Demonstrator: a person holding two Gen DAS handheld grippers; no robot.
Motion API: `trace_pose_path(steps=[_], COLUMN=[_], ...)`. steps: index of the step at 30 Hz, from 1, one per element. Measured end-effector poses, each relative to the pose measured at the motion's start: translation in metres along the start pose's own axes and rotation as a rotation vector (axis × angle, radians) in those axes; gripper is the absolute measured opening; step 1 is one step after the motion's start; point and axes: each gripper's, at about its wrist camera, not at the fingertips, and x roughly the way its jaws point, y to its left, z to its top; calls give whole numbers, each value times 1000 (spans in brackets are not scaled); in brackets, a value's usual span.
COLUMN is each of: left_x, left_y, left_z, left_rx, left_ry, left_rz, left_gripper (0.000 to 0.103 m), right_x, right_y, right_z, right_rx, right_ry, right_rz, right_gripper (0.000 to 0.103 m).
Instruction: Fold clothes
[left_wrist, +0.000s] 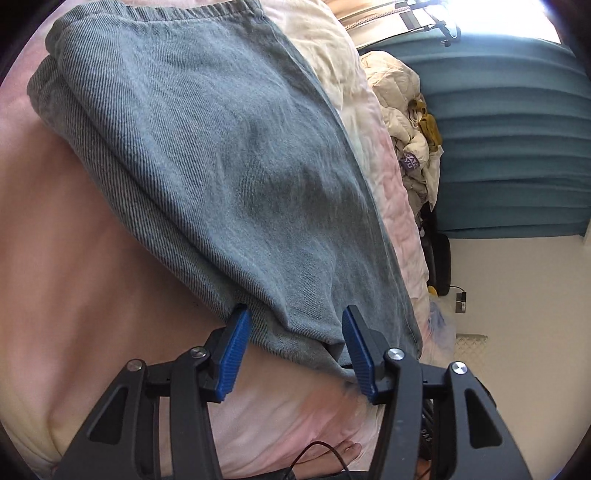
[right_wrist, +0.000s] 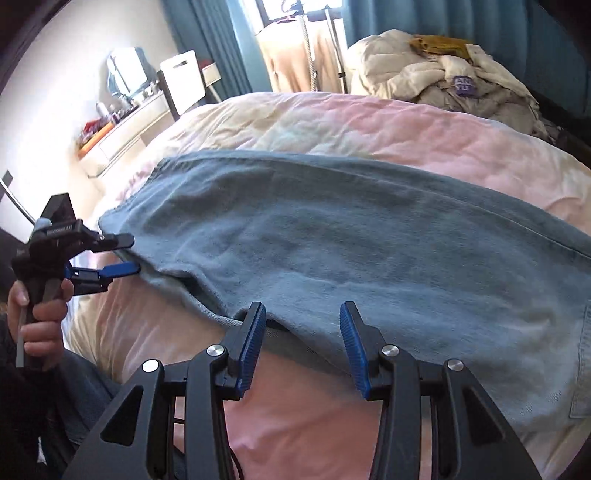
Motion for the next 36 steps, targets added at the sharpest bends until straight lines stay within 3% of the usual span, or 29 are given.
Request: trace_pose_path(steps=[6,11,14,18,22,27,28,30,36], left_x=[16,25,22,10,-4,-12,-15,-23,-58], left_y=[-2,-9,-5,2,14,21,20,18,21], left_z=[3,10,14,20,27,30,29,28,28], left_rx=[43,107,82,44,-11,-44,-38,-27,-49], left_ry=[-8,-17,-41,-123,-196,-234,-252,-286,-394], left_rz=[31,61,41,34,28,26,20,11,-20], left_gripper=[52,52,52,51,47,28,27,6,4], right_x=[42,49,53,67,71,60,55,46,33], right_y=[-6,18,30,18,21,12,11,8,1], right_z=[-16,-27,-33,-35,-38,-39,-39,-39,-47], right_rx=[-18,-155,-234,-179,-213,-157,-146,-124,-71], right_ry=[102,111,95,120,111,62,47,17,-44], right_rz=[-68,-110,-123,-88,-103,-111,-104,-91,-20], right_gripper=[42,42,42,42,38,13,12,11,10])
